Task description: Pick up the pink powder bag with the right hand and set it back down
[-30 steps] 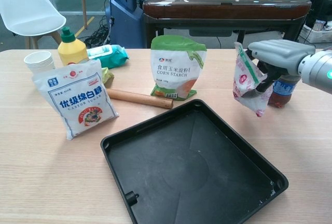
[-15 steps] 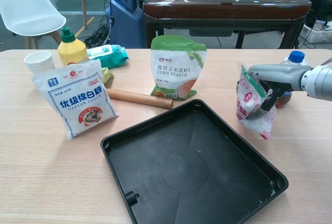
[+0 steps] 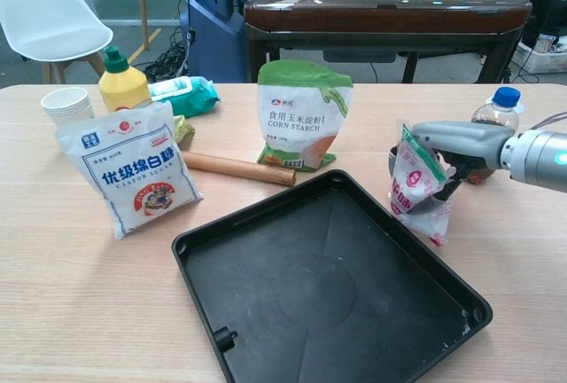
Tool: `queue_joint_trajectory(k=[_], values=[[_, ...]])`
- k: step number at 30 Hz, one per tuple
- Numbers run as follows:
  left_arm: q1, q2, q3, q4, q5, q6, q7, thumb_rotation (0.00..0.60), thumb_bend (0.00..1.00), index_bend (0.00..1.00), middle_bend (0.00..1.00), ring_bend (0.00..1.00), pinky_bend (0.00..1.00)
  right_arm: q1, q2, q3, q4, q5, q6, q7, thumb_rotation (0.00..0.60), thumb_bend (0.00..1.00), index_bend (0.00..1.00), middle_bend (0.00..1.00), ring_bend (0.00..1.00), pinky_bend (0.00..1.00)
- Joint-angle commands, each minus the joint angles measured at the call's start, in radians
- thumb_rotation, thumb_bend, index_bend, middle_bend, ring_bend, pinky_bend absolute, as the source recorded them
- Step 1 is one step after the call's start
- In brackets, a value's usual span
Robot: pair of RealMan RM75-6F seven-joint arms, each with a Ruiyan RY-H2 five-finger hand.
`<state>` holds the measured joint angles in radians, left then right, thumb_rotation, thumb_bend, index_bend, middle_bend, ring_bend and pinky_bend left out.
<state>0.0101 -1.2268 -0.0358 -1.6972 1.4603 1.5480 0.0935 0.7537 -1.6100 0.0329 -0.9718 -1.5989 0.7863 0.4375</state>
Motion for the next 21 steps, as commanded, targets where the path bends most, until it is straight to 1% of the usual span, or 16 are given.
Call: queue_joint_trajectory(k=[1, 4, 9, 15, 21], values=[[0.000, -0.001, 0.002, -0.002, 0.002, -0.001, 0.003, 0.600, 0.23, 0.08, 0.09, 0.03, 0.13, 0.012, -0.010, -0.034, 0.026, -0.028, 0.014, 0.055, 0.600, 0.30, 0.48, 0.47, 0.35, 0.46], [-0.002, -0.001, 0.001, -0.006, 0.004, 0.000, 0.007, 0.600, 0.23, 0.08, 0.09, 0.03, 0.13, 0.015, -0.011, -0.050, 0.040, -0.040, 0.028, 0.097, 0.600, 0.30, 0.40, 0.42, 0.30, 0.40], [-0.003, 0.000, 0.001, -0.012, 0.008, 0.002, 0.014, 0.600, 0.23, 0.08, 0.09, 0.03, 0.13, 0.019, -0.014, -0.070, 0.059, -0.051, 0.049, 0.152, 0.600, 0.29, 0.31, 0.35, 0.25, 0.34], [-0.001, 0.002, 0.002, -0.020, 0.010, 0.005, 0.022, 0.600, 0.23, 0.08, 0.09, 0.03, 0.13, 0.015, 0.003, -0.096, 0.057, -0.063, 0.068, 0.173, 0.600, 0.29, 0.25, 0.30, 0.21, 0.29], [-0.005, 0.001, 0.003, -0.025, 0.014, 0.002, 0.030, 0.600, 0.23, 0.08, 0.09, 0.03, 0.13, 0.002, 0.027, -0.102, 0.037, -0.060, 0.100, 0.172, 0.600, 0.29, 0.22, 0.27, 0.18, 0.24]])
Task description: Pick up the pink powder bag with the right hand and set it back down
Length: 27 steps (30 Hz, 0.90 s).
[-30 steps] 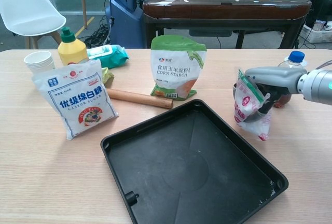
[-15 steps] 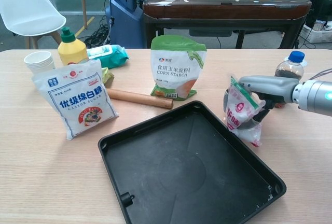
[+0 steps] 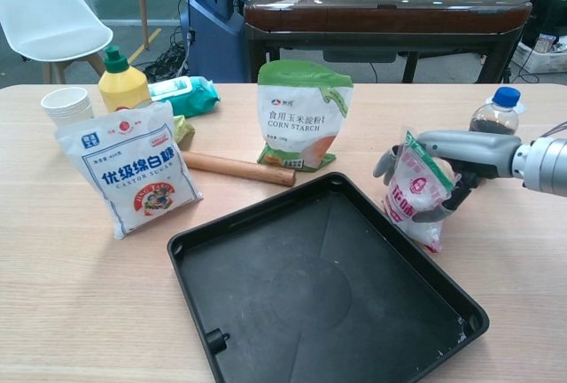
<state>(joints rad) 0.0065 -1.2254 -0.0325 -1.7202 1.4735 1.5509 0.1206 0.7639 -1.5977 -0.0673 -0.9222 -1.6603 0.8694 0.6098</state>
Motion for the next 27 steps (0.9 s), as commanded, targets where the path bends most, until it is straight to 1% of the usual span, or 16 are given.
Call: queue_joint_trajectory(k=[1, 5, 16, 23, 27], values=[[-0.002, 0.000, 0.000, -0.004, 0.002, -0.001, 0.005, 0.600, 0.23, 0.08, 0.09, 0.03, 0.13, -0.011, 0.023, -0.004, -0.023, 0.002, 0.026, -0.002, 0.600, 0.29, 0.22, 0.26, 0.17, 0.24], [-0.001, 0.001, 0.001, -0.008, 0.004, 0.001, 0.008, 0.600, 0.23, 0.08, 0.09, 0.03, 0.13, -0.024, 0.045, -0.004, -0.055, 0.006, 0.056, -0.014, 0.600, 0.29, 0.20, 0.24, 0.16, 0.23], [0.003, 0.005, 0.005, -0.013, 0.015, 0.011, 0.007, 0.600, 0.23, 0.08, 0.09, 0.03, 0.13, -0.060, 0.122, -0.005, -0.166, 0.019, 0.119, -0.058, 0.600, 0.29, 0.20, 0.24, 0.16, 0.23], [0.006, 0.007, 0.007, -0.012, 0.020, 0.016, -0.002, 0.600, 0.23, 0.08, 0.09, 0.03, 0.13, -0.070, 0.152, -0.001, -0.238, 0.020, 0.141, -0.091, 0.600, 0.29, 0.20, 0.24, 0.16, 0.23], [0.008, 0.009, 0.007, -0.005, 0.018, 0.018, -0.014, 0.600, 0.23, 0.08, 0.09, 0.03, 0.13, -0.071, 0.171, 0.002, -0.275, 0.027, 0.136, -0.114, 0.600, 0.29, 0.19, 0.24, 0.16, 0.23]])
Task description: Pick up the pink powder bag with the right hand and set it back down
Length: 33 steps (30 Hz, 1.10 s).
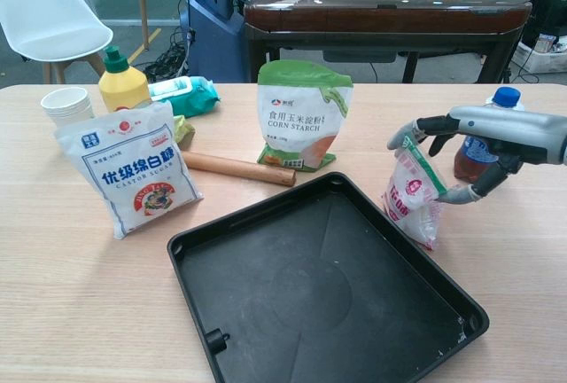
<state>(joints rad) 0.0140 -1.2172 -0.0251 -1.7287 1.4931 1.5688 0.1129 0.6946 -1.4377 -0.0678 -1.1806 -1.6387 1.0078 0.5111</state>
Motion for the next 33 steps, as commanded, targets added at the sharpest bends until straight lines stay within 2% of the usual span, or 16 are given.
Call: queue_joint_trajectory(k=[1, 10, 18, 21, 25, 30, 33], values=[[0.001, 0.000, -0.001, 0.006, -0.003, 0.000, -0.011, 0.600, 0.23, 0.08, 0.09, 0.03, 0.13, -0.002, 0.014, 0.005, -0.023, 0.008, -0.003, -0.020, 0.600, 0.29, 0.19, 0.24, 0.16, 0.23], [0.003, -0.001, -0.002, 0.031, -0.009, -0.003, -0.042, 0.600, 0.23, 0.08, 0.09, 0.03, 0.13, -0.023, 0.094, 0.027, -0.124, 0.033, 0.027, -0.104, 0.600, 0.29, 0.19, 0.24, 0.16, 0.23], [0.000, -0.009, -0.003, 0.044, -0.010, -0.010, -0.055, 0.600, 0.23, 0.08, 0.09, 0.03, 0.13, -0.010, 0.092, 0.014, -0.148, 0.060, -0.064, -0.181, 0.600, 0.29, 0.19, 0.24, 0.16, 0.22], [0.001, -0.008, -0.004, 0.047, -0.012, -0.009, -0.058, 0.600, 0.23, 0.08, 0.09, 0.03, 0.13, 0.001, 0.087, 0.016, -0.150, 0.067, -0.093, -0.209, 0.600, 0.29, 0.16, 0.22, 0.15, 0.18], [0.003, -0.006, -0.006, 0.048, -0.014, -0.005, -0.062, 0.600, 0.23, 0.08, 0.09, 0.03, 0.13, 0.010, 0.095, 0.026, -0.170, 0.079, -0.113, -0.244, 0.600, 0.20, 0.10, 0.16, 0.09, 0.08], [0.005, -0.006, -0.006, 0.052, -0.015, -0.004, -0.066, 0.600, 0.23, 0.08, 0.09, 0.03, 0.13, 0.011, 0.123, 0.040, -0.215, 0.093, -0.112, -0.295, 0.600, 0.07, 0.01, 0.07, 0.02, 0.02], [0.005, -0.006, -0.006, 0.053, -0.014, -0.004, -0.069, 0.600, 0.23, 0.08, 0.09, 0.03, 0.13, 0.007, 0.142, 0.044, -0.243, 0.098, -0.106, -0.316, 0.600, 0.05, 0.00, 0.03, 0.00, 0.01]])
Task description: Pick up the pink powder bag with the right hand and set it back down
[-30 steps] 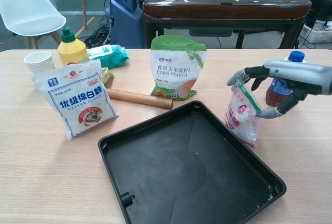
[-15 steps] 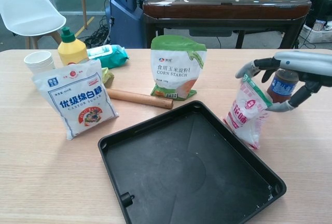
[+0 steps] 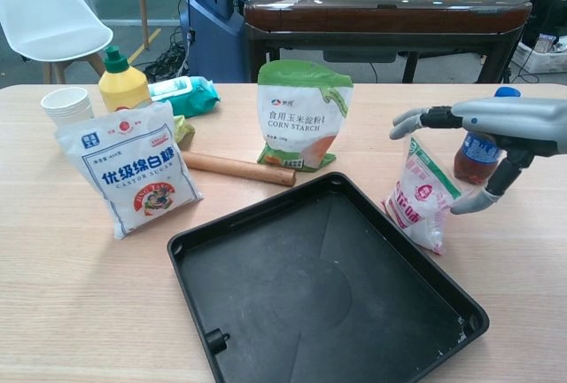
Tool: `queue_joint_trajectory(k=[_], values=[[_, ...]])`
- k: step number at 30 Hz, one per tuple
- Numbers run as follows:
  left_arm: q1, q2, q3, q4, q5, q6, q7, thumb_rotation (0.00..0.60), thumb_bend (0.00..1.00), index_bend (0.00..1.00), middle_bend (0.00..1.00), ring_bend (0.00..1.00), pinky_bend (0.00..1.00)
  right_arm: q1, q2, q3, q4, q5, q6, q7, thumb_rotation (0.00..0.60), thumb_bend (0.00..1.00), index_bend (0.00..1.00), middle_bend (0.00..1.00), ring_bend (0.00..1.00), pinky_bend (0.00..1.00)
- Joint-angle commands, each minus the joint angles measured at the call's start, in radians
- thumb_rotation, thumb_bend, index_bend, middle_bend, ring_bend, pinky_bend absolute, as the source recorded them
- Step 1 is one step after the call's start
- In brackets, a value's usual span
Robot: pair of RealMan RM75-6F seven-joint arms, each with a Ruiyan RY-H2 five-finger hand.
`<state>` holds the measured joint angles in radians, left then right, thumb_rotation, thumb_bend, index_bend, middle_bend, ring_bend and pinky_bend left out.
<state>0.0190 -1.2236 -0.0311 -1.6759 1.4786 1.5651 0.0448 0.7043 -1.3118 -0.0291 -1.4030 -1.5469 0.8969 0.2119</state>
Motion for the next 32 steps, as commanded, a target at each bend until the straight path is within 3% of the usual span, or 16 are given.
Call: queue_joint_trajectory(k=[1, 9, 14, 19, 32], values=[[0.000, 0.001, 0.000, 0.001, 0.001, 0.000, -0.001, 0.600, 0.23, 0.08, 0.09, 0.03, 0.13, -0.007, 0.026, 0.007, -0.033, 0.007, 0.013, -0.025, 0.600, 0.05, 0.00, 0.03, 0.00, 0.01], [-0.002, 0.006, -0.006, 0.005, -0.001, 0.001, -0.010, 0.600, 0.23, 0.08, 0.09, 0.03, 0.13, -0.109, 0.134, 0.015, -0.148, 0.024, 0.176, -0.105, 0.600, 0.07, 0.00, 0.08, 0.02, 0.02], [-0.007, 0.006, -0.009, 0.012, -0.002, -0.005, -0.012, 0.600, 0.23, 0.08, 0.09, 0.03, 0.13, -0.241, 0.152, 0.037, -0.187, 0.089, 0.371, -0.244, 0.600, 0.10, 0.01, 0.20, 0.16, 0.20], [-0.017, 0.002, -0.012, 0.016, 0.000, -0.016, -0.010, 0.600, 0.23, 0.08, 0.09, 0.03, 0.13, -0.354, 0.156, 0.046, -0.206, 0.135, 0.524, -0.360, 0.600, 0.10, 0.07, 0.24, 0.18, 0.22], [-0.035, -0.012, -0.017, 0.023, 0.005, -0.030, -0.008, 0.600, 0.23, 0.08, 0.09, 0.03, 0.13, -0.497, 0.233, 0.012, -0.279, 0.165, 0.589, -0.385, 0.600, 0.10, 0.09, 0.26, 0.18, 0.22]])
